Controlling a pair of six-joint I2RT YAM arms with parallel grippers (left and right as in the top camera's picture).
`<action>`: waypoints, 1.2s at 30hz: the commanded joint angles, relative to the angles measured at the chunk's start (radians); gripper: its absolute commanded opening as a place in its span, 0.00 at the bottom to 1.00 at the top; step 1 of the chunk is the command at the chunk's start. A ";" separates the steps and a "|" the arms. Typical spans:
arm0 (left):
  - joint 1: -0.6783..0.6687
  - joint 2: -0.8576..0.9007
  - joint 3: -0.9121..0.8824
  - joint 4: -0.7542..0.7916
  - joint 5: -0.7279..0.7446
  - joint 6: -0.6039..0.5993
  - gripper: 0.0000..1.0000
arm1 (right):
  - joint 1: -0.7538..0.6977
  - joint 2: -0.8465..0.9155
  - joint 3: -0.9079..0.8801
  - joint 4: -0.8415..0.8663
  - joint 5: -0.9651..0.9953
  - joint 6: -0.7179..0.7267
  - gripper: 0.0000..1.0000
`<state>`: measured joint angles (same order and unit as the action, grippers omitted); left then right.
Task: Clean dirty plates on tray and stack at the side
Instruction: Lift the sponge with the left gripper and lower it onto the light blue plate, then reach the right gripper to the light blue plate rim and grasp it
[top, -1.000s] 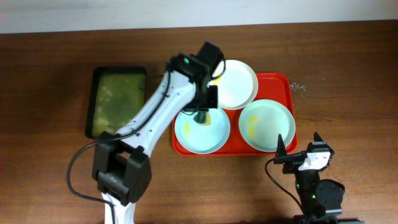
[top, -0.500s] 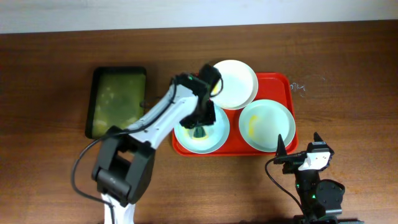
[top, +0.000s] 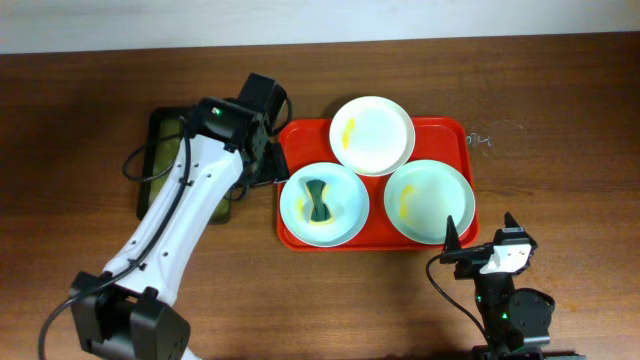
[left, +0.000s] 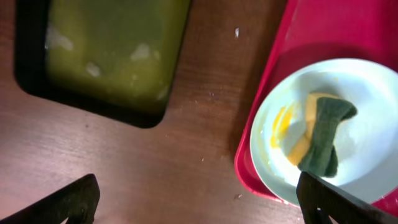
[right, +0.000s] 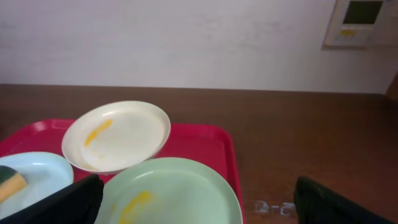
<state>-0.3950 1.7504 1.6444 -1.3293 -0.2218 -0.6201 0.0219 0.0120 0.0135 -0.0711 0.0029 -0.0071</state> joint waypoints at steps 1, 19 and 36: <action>0.006 0.008 -0.063 0.045 0.041 0.011 0.99 | -0.002 -0.005 -0.008 0.024 -0.234 0.135 0.98; 0.005 0.008 -0.064 0.054 0.050 0.011 0.99 | -0.003 0.715 1.140 -0.658 -0.547 0.266 0.98; 0.005 0.008 -0.095 0.084 0.088 0.011 0.99 | 0.266 1.923 1.366 -0.683 -0.359 0.246 0.50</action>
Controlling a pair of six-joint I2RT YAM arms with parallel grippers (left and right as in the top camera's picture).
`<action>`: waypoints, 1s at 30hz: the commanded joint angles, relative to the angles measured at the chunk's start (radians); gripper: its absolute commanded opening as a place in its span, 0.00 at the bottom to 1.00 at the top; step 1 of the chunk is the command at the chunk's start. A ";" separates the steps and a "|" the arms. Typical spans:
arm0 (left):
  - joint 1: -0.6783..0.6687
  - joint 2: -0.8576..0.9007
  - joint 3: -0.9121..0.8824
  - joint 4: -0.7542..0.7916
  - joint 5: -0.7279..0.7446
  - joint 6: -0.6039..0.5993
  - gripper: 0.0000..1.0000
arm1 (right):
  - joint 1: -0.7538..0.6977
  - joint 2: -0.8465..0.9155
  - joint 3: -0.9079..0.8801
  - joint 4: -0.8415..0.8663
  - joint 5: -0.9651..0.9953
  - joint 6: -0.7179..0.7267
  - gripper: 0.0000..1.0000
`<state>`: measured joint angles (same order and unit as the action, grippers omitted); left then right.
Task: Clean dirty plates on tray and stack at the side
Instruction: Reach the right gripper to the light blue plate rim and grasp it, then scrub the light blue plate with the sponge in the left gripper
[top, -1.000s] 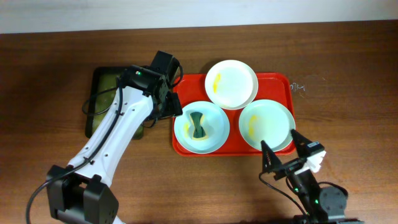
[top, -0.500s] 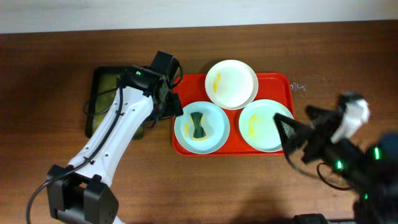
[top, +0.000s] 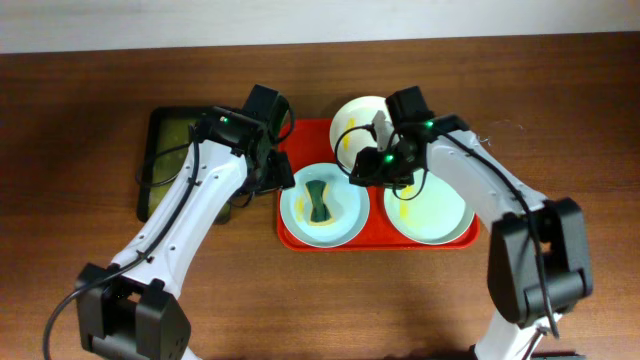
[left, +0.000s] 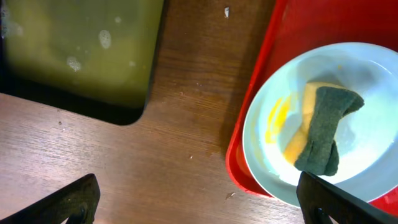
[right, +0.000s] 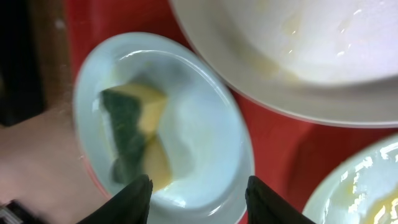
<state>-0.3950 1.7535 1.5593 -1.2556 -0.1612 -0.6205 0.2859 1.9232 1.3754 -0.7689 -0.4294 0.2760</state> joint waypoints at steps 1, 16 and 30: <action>0.005 0.005 -0.010 0.012 0.028 0.012 0.99 | 0.003 0.012 0.004 0.014 0.072 -0.064 0.50; 0.005 0.005 -0.010 0.022 0.068 0.012 1.00 | 0.060 0.084 -0.059 0.043 0.173 -0.122 0.42; -0.001 0.006 -0.337 0.547 0.419 0.054 0.65 | 0.060 0.089 -0.060 0.044 0.172 -0.123 0.07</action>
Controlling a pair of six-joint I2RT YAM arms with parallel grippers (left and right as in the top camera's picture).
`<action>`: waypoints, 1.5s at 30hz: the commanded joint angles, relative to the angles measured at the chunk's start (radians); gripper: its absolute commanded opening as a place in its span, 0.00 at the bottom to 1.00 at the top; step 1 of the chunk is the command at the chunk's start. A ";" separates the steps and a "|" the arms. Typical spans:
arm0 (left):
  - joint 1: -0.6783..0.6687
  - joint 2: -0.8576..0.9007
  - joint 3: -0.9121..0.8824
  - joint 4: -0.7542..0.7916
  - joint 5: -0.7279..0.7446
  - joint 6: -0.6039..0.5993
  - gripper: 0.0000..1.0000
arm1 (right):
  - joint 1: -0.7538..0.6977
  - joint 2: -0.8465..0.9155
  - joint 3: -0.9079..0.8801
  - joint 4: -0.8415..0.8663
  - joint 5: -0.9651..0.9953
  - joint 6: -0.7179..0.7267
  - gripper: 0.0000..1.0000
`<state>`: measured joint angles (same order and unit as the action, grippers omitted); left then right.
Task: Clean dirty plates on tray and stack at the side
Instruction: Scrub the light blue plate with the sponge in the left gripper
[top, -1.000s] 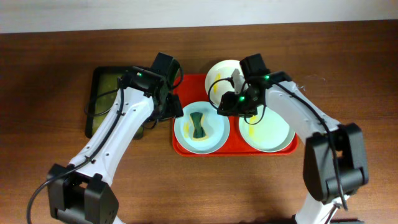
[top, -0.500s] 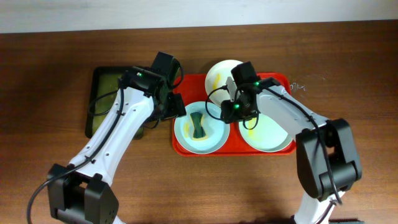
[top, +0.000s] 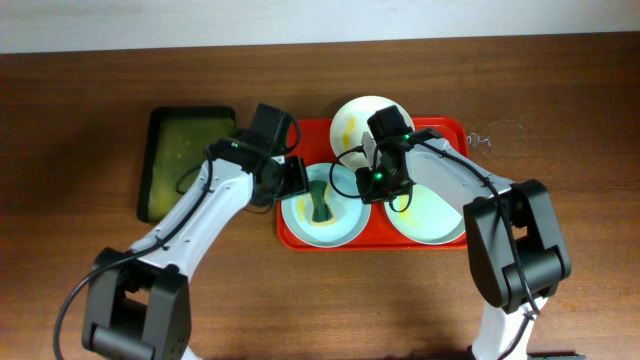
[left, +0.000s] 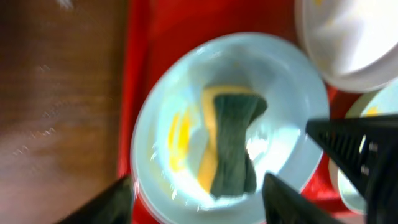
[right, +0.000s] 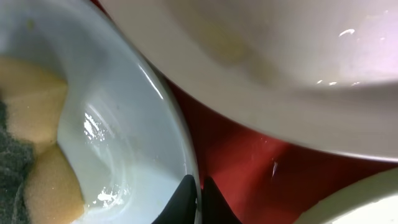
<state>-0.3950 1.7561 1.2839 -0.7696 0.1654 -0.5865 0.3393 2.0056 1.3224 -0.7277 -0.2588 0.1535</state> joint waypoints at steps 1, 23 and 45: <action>-0.008 0.005 -0.075 0.090 0.092 0.020 0.66 | 0.006 0.006 -0.006 0.004 0.002 0.000 0.07; -0.146 0.133 -0.068 0.201 -0.120 -0.124 0.39 | 0.006 0.006 -0.006 0.011 0.002 0.001 0.07; -0.151 0.135 -0.045 0.047 -0.412 -0.093 0.00 | 0.006 0.006 -0.006 0.004 0.002 0.003 0.07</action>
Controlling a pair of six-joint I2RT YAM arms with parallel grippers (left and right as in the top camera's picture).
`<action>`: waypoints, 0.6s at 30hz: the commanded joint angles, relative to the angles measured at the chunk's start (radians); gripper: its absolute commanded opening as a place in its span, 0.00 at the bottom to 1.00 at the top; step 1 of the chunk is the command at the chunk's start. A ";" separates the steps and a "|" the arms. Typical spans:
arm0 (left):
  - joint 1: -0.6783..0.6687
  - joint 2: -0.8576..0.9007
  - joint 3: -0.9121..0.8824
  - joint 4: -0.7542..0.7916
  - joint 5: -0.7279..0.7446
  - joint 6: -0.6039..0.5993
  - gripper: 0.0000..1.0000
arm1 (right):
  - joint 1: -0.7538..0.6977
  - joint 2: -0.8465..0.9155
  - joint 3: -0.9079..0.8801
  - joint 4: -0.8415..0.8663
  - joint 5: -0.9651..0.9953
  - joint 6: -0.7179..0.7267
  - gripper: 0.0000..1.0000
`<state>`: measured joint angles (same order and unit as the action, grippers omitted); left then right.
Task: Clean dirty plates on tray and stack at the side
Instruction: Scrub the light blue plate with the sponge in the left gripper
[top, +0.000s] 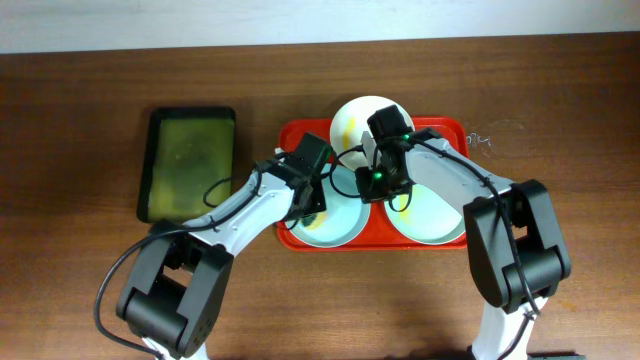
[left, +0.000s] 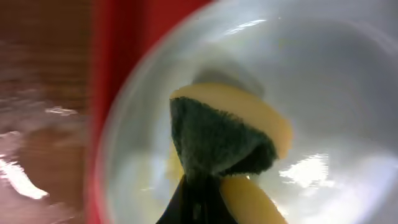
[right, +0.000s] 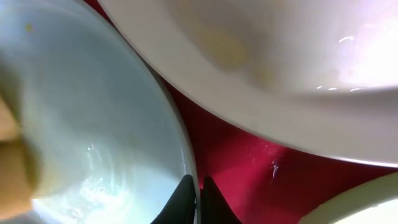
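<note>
A pale blue plate (top: 338, 226) lies at the front left of the red tray (top: 455, 130), and a green-and-yellow sponge (left: 217, 140) lies in it. My left gripper (left: 198, 202) reaches down into that plate, shut on the sponge's green side. My right gripper (right: 199, 190) is shut on the blue plate's right rim (right: 186, 149), one finger inside and one outside. A white plate (top: 350, 125) with a yellow smear sits at the tray's back. A pale green plate (top: 440, 215) occupies the front right. In the overhead view the left gripper (top: 312, 198) hides the sponge.
A black basin (top: 188, 160) of greenish soapy water stands on the brown table left of the tray. Both arms cross over the tray's middle. The white plate's edge (right: 280, 56) overhangs close to my right gripper.
My left gripper was open above the blue plate; now it is down in the plate and shut on the sponge. The right gripper still pinches the plate's rim.
At first my left gripper hung open between basin and tray, and the right arm rested at the table's front. Then the right gripper was open over the blue plate, then shut on its rim. The left gripper came over the plate and now holds the sponge.
</note>
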<state>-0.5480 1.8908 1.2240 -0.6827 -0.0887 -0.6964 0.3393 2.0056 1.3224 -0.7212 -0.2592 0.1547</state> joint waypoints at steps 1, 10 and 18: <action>0.002 -0.011 0.034 -0.058 -0.167 0.017 0.00 | 0.006 0.006 -0.006 -0.002 0.003 0.002 0.07; -0.013 -0.046 0.070 0.069 0.127 0.016 0.00 | 0.006 0.006 -0.006 0.004 0.002 -0.001 0.07; -0.021 0.091 0.069 -0.018 -0.067 0.016 0.00 | 0.006 0.006 -0.006 0.003 0.002 -0.001 0.07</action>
<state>-0.5674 1.9491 1.2842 -0.6544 -0.0383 -0.6964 0.3393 2.0056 1.3224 -0.7200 -0.2592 0.1539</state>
